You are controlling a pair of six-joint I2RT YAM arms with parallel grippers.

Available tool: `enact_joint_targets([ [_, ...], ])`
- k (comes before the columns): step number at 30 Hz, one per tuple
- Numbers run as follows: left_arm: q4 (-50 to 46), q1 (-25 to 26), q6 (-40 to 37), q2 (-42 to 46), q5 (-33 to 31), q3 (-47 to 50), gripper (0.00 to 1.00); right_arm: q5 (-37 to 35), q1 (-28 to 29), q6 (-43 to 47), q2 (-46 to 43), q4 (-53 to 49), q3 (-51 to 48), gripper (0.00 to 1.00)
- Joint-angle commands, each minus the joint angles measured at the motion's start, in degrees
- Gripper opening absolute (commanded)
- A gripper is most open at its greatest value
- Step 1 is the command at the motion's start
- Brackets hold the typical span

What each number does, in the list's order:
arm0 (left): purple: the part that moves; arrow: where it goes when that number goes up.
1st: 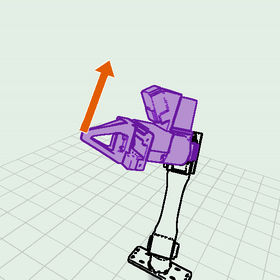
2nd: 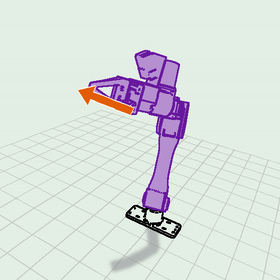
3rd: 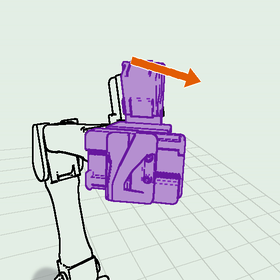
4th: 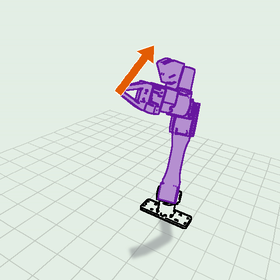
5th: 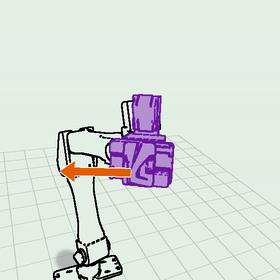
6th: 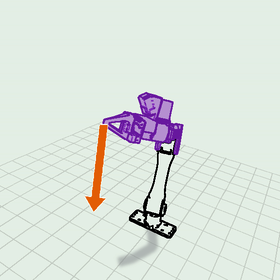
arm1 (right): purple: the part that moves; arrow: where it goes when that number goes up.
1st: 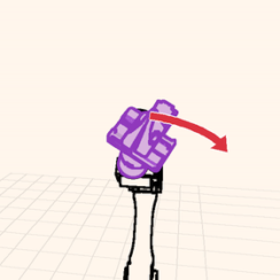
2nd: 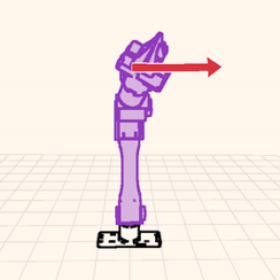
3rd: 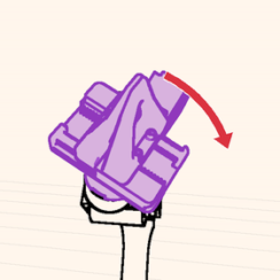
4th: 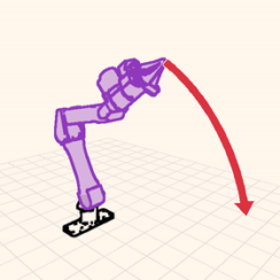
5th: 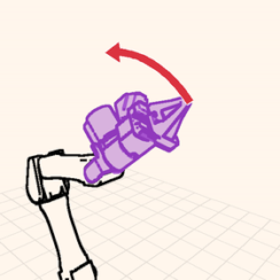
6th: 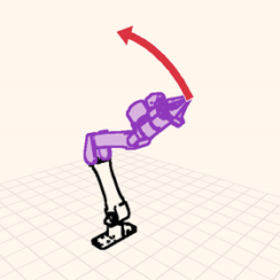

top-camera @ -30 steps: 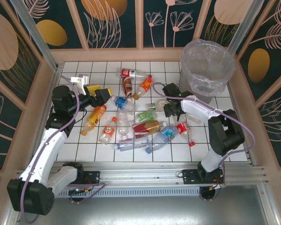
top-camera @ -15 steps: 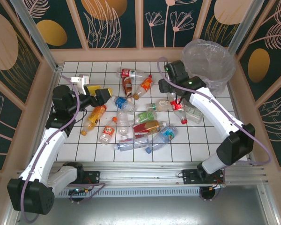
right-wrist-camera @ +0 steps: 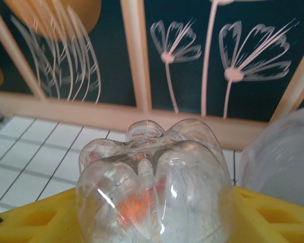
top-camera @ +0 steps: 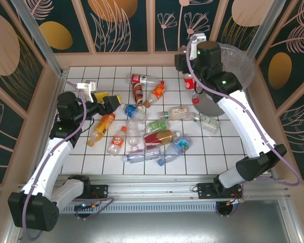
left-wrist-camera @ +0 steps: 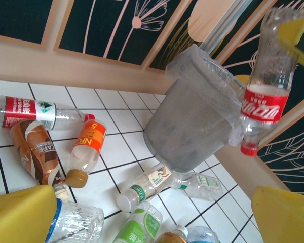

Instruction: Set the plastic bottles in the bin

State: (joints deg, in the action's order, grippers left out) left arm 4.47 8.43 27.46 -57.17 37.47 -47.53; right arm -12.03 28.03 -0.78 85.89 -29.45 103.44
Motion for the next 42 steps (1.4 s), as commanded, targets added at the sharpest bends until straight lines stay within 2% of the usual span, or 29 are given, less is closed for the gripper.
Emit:
enact_joint_targets([
  [1,2.5,0.3,-0.7,-0.1,0.9,0.5,0.99,-1.2,-3.1,1.3,-0.8,6.8,2.9,0.63],
  [6,2.7,0.3,-0.7,-0.7,0.8,0.6,0.99,0.7,-8.5,0.8,-0.5,11.0,4.6,0.63],
  [12,2.6,0.3,-0.7,-1.1,0.5,0.6,0.99,2.5,-14.3,0.3,2.1,11.6,9.5,0.63],
  [17,2.6,0.3,-0.8,-1.4,0.3,0.6,0.99,2.6,-16.2,0.8,4.8,10.8,13.7,0.63],
  [23,2.5,0.3,-0.8,-1.3,0.2,0.7,0.99,0.8,-17.4,4.4,7.1,10.6,12.5,0.63],
  [28,2.5,0.3,-0.8,-1.4,0.1,0.8,0.99,6.6,-19.6,9.3,9.9,7.5,11.4,0.63],
  [34,2.5,0.3,-0.8,-1.7,-0.1,0.9,0.98,18.7,-23.3,13.0,13.8,-0.6,13.1,0.64],
  [37,2.5,0.3,-0.9,-1.9,-0.2,0.9,0.99,18.8,-23.5,17.2,16.3,-5.7,14.3,0.66],
  [42,2.6,0.3,-0.7,-2.6,-0.1,0.8,0.99,19.2,-23.8,18.4,17.4,-8.2,12.4,0.66],
])
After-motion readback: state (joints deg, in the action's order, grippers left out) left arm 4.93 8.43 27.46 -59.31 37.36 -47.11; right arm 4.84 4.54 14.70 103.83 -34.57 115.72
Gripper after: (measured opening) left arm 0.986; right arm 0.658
